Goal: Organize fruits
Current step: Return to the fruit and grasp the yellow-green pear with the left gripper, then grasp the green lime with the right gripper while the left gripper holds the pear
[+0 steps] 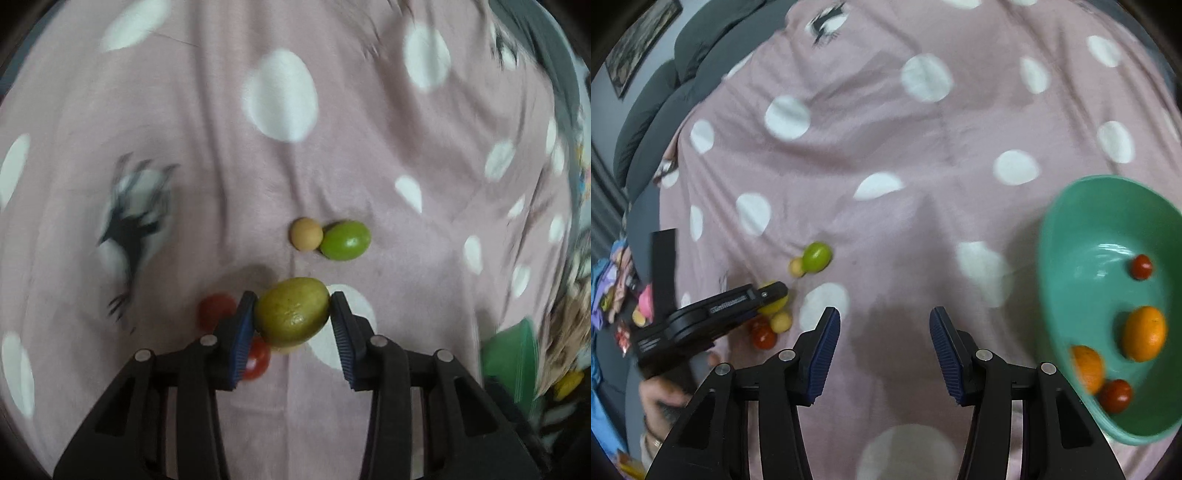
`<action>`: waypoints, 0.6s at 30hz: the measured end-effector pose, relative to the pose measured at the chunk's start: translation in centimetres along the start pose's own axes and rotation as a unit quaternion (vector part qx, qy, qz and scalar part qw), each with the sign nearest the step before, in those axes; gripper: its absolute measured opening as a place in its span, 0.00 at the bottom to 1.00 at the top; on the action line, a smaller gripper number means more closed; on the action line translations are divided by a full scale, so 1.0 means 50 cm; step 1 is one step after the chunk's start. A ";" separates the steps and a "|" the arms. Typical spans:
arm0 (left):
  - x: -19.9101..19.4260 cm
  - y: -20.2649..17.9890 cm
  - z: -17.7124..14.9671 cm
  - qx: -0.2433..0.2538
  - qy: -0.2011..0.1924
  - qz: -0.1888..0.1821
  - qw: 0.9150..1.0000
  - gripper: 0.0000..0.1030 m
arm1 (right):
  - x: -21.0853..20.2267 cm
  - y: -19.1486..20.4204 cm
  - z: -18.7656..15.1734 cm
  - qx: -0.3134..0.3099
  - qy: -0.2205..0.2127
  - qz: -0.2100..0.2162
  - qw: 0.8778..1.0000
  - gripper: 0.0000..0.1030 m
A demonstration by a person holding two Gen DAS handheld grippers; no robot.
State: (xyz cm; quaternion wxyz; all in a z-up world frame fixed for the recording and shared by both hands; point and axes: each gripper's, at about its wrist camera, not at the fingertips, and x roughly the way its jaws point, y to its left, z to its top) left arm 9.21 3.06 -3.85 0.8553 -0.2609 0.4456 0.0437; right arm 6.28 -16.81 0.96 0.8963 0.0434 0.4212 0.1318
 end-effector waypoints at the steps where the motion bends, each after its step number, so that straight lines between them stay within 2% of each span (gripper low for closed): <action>1: -0.017 0.006 -0.001 0.003 -0.015 -0.004 1.000 0.38 | 0.020 0.011 0.008 -0.002 0.014 0.012 1.000 0.51; 4: -0.061 0.023 -0.001 0.003 -0.049 0.023 0.999 0.38 | 0.085 0.039 0.040 0.008 0.053 0.033 0.998 0.51; 6: -0.078 0.034 0.003 0.000 -0.057 0.016 0.998 0.38 | 0.128 0.066 0.060 0.000 0.071 0.029 0.997 0.51; 9: -0.095 0.056 0.009 -0.012 -0.058 0.003 0.998 0.38 | 0.184 0.103 0.091 -0.014 0.076 0.018 0.997 0.51; 11: -0.095 0.065 0.014 -0.013 -0.056 0.007 0.998 0.38 | 0.220 0.111 0.112 -0.003 0.073 0.013 0.997 0.51; 15: -0.099 0.095 0.017 -0.030 -0.054 0.008 0.998 0.38 | 0.280 0.107 0.137 0.030 0.087 0.003 0.996 0.42; 18: -0.103 0.103 0.020 -0.039 -0.055 0.002 0.998 0.39 | 0.309 0.104 0.139 0.049 0.094 0.016 0.994 0.40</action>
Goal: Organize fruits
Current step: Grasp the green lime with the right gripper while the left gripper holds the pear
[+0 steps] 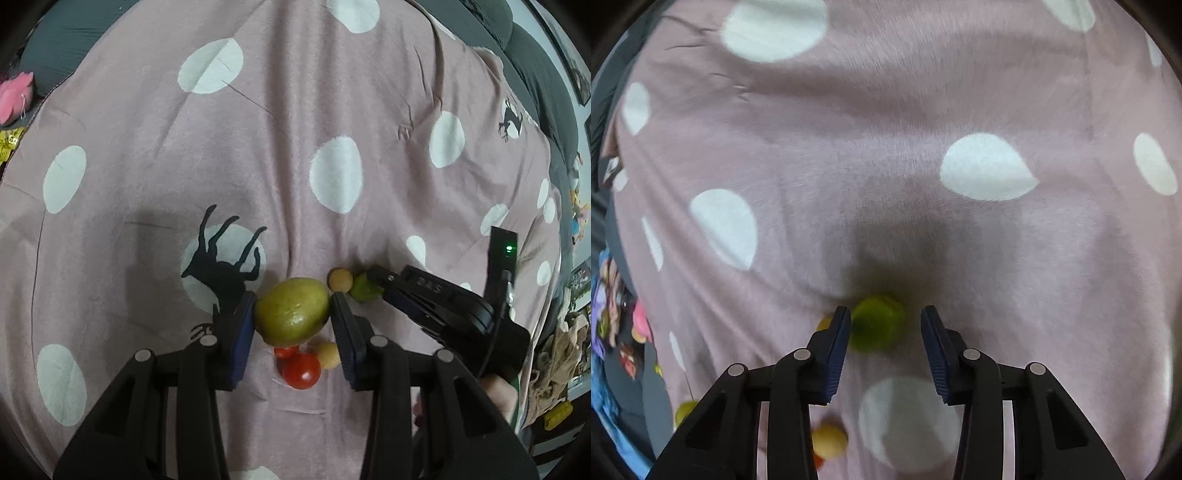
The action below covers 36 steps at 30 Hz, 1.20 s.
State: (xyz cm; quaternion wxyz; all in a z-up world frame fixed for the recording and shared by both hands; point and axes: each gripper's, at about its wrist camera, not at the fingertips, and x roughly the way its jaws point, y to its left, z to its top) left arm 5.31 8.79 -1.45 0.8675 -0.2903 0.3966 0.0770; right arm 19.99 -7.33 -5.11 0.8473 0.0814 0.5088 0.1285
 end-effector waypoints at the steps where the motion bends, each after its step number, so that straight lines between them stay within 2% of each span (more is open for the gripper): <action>1: -0.001 0.000 -0.001 0.000 -0.001 0.002 1.000 0.39 | 0.007 0.000 0.000 0.005 0.002 0.007 1.000 0.39; 4: 0.005 -0.006 -0.003 0.000 0.005 0.000 1.000 0.39 | 0.029 0.003 -0.007 0.018 0.013 0.014 1.000 0.38; 8: 0.011 -0.009 -0.002 -0.002 0.012 -0.005 1.000 0.39 | 0.032 0.025 -0.021 -0.008 -0.009 -0.018 1.000 0.36; 10: 0.008 -0.008 -0.001 -0.003 0.009 -0.006 1.000 0.39 | 0.027 0.033 -0.030 -0.013 -0.006 -0.029 0.999 0.36; 14: 0.000 -0.013 -0.003 0.008 0.007 -0.008 1.000 0.39 | -0.036 0.025 -0.065 -0.025 -0.020 -0.038 0.999 0.36; 19: -0.007 -0.036 -0.015 0.025 0.005 0.004 1.000 0.39 | -0.140 0.013 -0.151 -0.060 -0.057 -0.079 0.993 0.36; 25: -0.016 -0.076 -0.036 0.055 0.003 0.001 0.998 0.39 | -0.251 -0.009 -0.239 -0.063 -0.071 -0.022 0.995 0.36; 30: -0.026 -0.106 -0.059 0.087 -0.001 -0.007 0.996 0.39 | -0.297 -0.026 -0.261 -0.064 -0.112 -0.025 0.991 0.36; 36: -0.026 -0.143 -0.089 0.122 -0.004 -0.007 0.992 0.39 | -0.279 -0.053 -0.234 -0.047 -0.111 -0.041 0.992 0.36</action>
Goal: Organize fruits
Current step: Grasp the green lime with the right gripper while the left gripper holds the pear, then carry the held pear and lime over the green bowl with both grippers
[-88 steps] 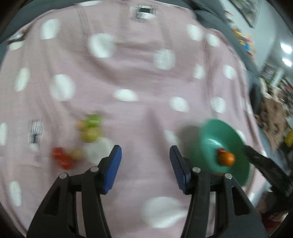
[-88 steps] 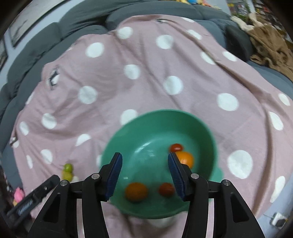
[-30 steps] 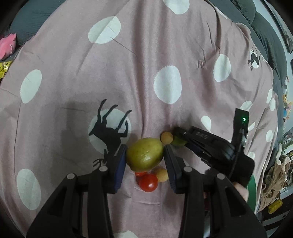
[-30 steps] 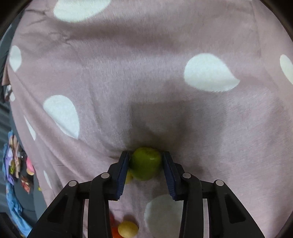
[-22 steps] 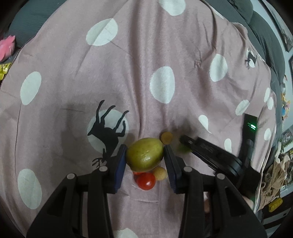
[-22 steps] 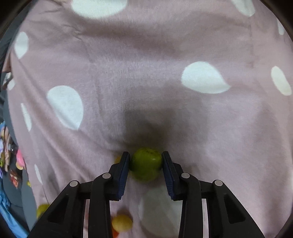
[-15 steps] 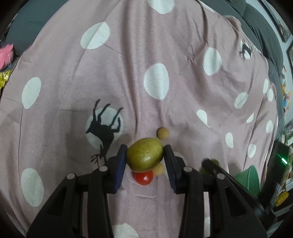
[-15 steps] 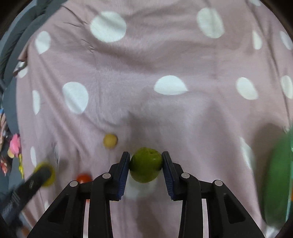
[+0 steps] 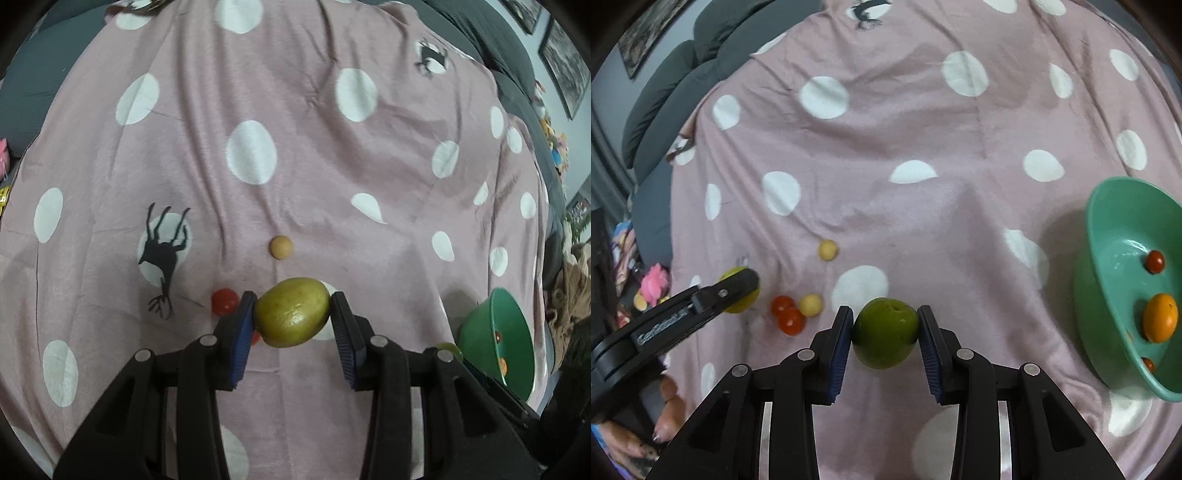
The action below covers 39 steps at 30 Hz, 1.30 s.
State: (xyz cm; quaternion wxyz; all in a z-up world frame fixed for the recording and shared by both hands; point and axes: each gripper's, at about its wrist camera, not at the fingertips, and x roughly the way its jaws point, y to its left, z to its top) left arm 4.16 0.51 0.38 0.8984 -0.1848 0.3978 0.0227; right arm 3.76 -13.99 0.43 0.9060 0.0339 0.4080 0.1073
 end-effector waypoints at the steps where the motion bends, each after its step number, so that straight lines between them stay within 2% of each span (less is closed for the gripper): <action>1: -0.001 -0.005 -0.001 0.002 0.001 -0.003 1.000 0.39 | -0.005 -0.008 0.000 0.008 -0.004 0.000 1.000 0.36; 18: -0.024 -0.151 -0.021 0.063 -0.002 -0.060 0.996 0.39 | -0.132 -0.109 0.028 0.048 -0.087 -0.015 0.995 0.36; 29: 0.005 -0.294 -0.051 0.089 0.011 -0.116 0.989 0.39 | -0.223 -0.236 0.031 0.111 -0.143 -0.073 0.981 0.36; 39: 0.028 -0.412 -0.089 0.142 0.021 -0.148 0.979 0.39 | -0.269 -0.338 0.012 0.164 -0.158 -0.135 0.964 0.36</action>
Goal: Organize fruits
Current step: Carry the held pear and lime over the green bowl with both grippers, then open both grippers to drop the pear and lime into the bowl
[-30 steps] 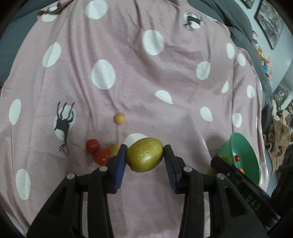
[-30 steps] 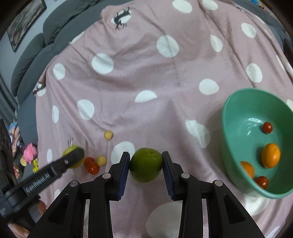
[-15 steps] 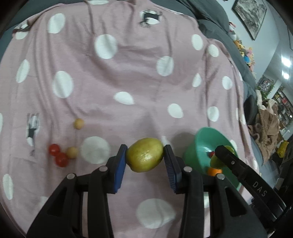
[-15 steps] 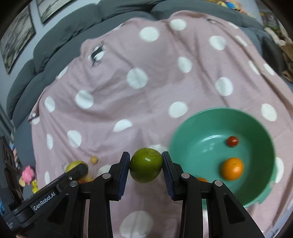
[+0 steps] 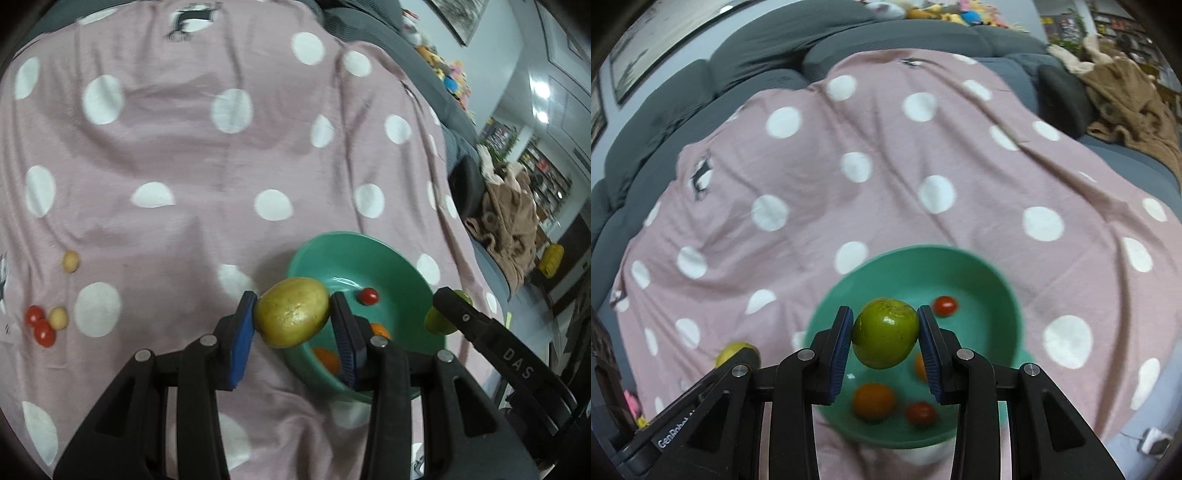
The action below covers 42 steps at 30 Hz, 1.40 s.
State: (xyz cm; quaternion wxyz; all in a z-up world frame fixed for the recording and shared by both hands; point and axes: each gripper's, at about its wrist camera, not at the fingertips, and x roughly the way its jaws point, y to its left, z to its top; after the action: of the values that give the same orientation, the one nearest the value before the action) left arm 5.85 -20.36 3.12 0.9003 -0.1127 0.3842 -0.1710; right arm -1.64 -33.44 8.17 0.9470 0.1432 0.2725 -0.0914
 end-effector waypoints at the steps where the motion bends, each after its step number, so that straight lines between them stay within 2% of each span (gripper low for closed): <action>1: 0.007 -0.009 -0.001 0.005 0.002 -0.003 1.000 0.39 | 0.001 -0.009 0.001 0.004 0.001 -0.006 1.000 0.36; 12: 0.053 -0.067 -0.013 0.040 0.021 -0.023 0.999 0.39 | 0.023 -0.064 0.002 0.030 0.016 -0.052 0.998 0.36; 26: 0.094 -0.104 -0.031 0.062 0.049 -0.037 0.996 0.39 | 0.041 -0.081 0.000 0.041 0.036 -0.059 0.997 0.36; 34: 0.099 -0.097 -0.033 0.054 0.058 -0.041 0.996 0.40 | 0.048 -0.082 -0.003 0.041 0.048 -0.056 0.996 0.36; 37: 0.077 -0.083 -0.028 0.045 0.048 -0.045 0.997 0.45 | 0.049 -0.079 -0.002 0.041 0.050 -0.034 0.997 0.38; 39: 0.052 -0.064 -0.022 0.035 0.033 -0.047 0.998 0.56 | 0.045 -0.073 -0.004 0.040 0.044 -0.031 0.998 0.49; 42: 0.016 -0.032 -0.009 0.015 0.018 -0.046 0.999 0.59 | 0.033 -0.054 -0.003 0.028 0.031 -0.029 0.999 0.51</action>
State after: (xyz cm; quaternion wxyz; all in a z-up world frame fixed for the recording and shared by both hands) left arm 5.68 -22.15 2.82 0.8858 -0.1140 0.3925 -0.2197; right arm -1.00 -36.11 6.53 0.9306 0.1648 0.3033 -0.1220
